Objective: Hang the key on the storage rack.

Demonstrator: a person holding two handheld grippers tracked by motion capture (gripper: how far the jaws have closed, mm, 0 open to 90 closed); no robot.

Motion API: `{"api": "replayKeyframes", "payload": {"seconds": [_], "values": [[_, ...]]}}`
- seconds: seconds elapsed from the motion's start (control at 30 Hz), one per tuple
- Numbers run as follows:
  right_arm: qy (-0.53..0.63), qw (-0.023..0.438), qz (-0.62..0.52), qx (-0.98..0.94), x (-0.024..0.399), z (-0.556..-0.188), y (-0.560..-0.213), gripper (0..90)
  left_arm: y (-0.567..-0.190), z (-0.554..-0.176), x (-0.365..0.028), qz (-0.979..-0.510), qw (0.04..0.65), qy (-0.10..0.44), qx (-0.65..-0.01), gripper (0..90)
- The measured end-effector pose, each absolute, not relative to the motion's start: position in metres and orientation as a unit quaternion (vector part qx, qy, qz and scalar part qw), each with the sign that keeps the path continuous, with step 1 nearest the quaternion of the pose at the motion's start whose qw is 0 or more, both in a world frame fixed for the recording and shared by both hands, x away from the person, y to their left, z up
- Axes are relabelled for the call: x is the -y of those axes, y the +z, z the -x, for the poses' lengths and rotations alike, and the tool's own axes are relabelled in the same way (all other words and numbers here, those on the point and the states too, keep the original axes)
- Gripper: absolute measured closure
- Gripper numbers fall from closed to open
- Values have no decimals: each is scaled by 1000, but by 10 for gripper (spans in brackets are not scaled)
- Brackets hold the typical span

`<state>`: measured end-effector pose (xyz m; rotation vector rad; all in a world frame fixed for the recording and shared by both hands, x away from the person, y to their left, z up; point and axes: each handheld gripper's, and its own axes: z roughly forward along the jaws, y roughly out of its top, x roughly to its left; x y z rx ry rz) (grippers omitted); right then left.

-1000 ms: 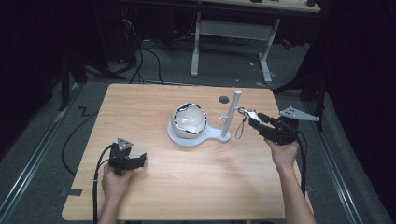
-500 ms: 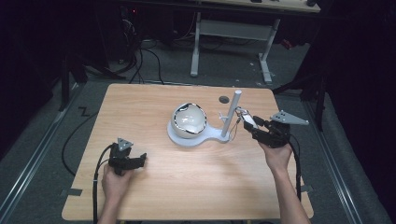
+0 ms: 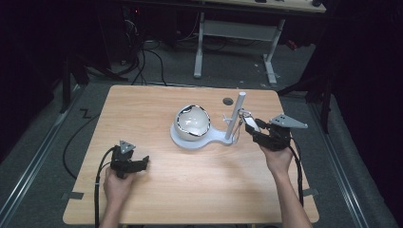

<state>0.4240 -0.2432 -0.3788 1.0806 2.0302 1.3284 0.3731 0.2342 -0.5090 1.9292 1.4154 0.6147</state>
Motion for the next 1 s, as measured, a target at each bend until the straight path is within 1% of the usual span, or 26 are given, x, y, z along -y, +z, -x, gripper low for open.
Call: {"api": "replayKeyframes", "payload": {"seconds": [0.63,1.0], "values": [[470,251,-403,-744,236,-428,-391,505,-509,-373,-234,-738,329,235,-541,185],[465,249,-409,-744,233,-432,-403,505,-509,-373,-234,-737,329,235,-541,186]]}}
